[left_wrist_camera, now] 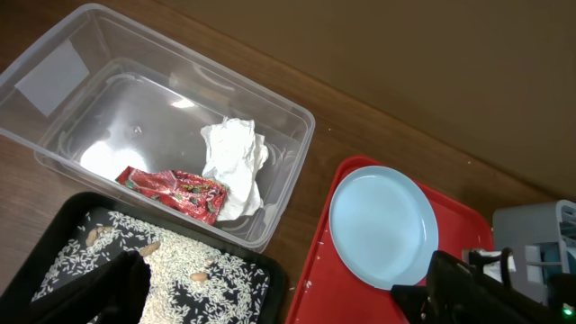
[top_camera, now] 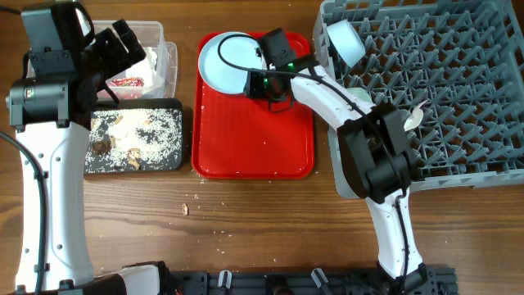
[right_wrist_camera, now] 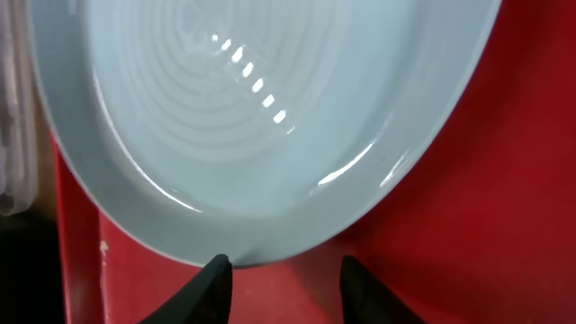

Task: Sort waste into correct bins and load items into the dishwasher rack
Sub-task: 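Reach the right gripper to the light-blue plate and grip its rim, then lift the light-blue plate and carry it over the dish rack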

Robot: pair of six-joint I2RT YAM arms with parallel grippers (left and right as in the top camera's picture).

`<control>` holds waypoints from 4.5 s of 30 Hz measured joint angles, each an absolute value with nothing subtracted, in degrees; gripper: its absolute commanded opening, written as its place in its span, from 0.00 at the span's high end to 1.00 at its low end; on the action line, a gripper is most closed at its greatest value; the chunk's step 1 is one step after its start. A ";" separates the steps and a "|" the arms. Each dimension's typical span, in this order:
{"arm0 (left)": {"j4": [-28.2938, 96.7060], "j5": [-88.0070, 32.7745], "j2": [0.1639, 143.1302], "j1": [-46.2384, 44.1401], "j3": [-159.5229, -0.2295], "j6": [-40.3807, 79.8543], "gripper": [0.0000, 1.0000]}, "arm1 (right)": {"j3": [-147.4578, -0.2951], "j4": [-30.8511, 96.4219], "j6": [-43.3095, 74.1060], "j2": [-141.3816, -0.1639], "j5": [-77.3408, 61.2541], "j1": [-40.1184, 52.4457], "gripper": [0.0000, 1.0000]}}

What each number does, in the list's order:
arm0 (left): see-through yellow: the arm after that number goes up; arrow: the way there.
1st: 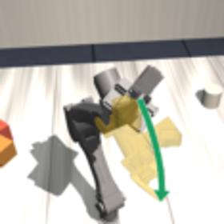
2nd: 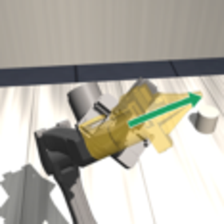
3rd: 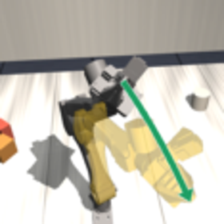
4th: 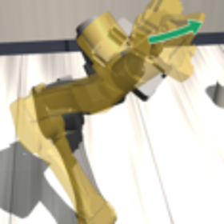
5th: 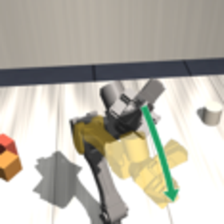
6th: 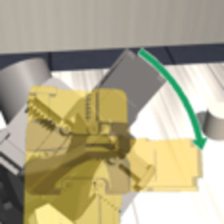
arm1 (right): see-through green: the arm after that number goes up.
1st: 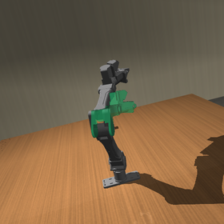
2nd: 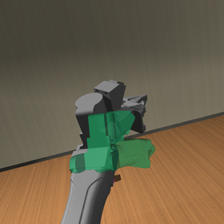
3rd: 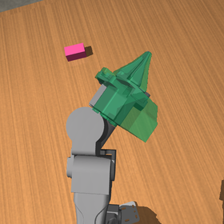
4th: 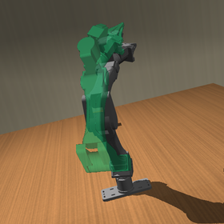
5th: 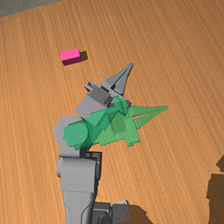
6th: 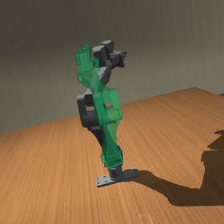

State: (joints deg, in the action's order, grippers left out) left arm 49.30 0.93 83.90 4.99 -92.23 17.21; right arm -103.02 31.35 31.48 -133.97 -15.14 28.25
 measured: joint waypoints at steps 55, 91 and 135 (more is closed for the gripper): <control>49.30 0.93 83.90 4.99 -92.23 17.21 0.00 | -113.03 45.65 34.44 -137.86 -5.02 32.21 0.64; 49.32 0.93 83.90 4.99 -92.23 17.21 0.00 | -110.72 53.25 33.69 -132.84 0.56 27.16 0.67; 49.30 0.93 83.90 4.99 -92.23 17.21 0.00 | -109.95 68.66 19.00 -106.69 16.82 12.14 0.96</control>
State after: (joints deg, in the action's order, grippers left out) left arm 49.30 0.93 83.90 4.99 -92.23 17.21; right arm -109.95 68.66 19.00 -106.69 16.82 12.14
